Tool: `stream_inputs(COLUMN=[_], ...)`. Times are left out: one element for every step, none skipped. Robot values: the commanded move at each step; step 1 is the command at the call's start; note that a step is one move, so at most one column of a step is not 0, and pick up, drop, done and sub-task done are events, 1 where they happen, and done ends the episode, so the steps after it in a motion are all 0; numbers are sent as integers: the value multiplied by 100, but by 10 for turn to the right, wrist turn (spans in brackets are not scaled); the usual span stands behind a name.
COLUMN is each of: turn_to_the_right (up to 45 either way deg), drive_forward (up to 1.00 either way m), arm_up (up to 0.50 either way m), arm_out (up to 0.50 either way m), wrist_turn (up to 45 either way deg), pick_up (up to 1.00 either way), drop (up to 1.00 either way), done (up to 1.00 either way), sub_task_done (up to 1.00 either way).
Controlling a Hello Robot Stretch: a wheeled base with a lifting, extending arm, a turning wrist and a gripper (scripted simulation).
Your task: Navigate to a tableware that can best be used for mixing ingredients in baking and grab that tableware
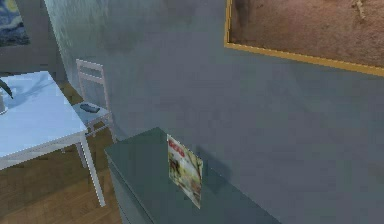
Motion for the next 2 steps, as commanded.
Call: stream_inputs(turn_to_the_right=[0, 0], drive_forward=[0, 0], arm_up=[0, -30], arm_out=[0, 0], wrist_turn=[180, 0], pick_up=[0, 0], drop=[0, 0], done=[0, 0], sub_task_done=[0, 0])
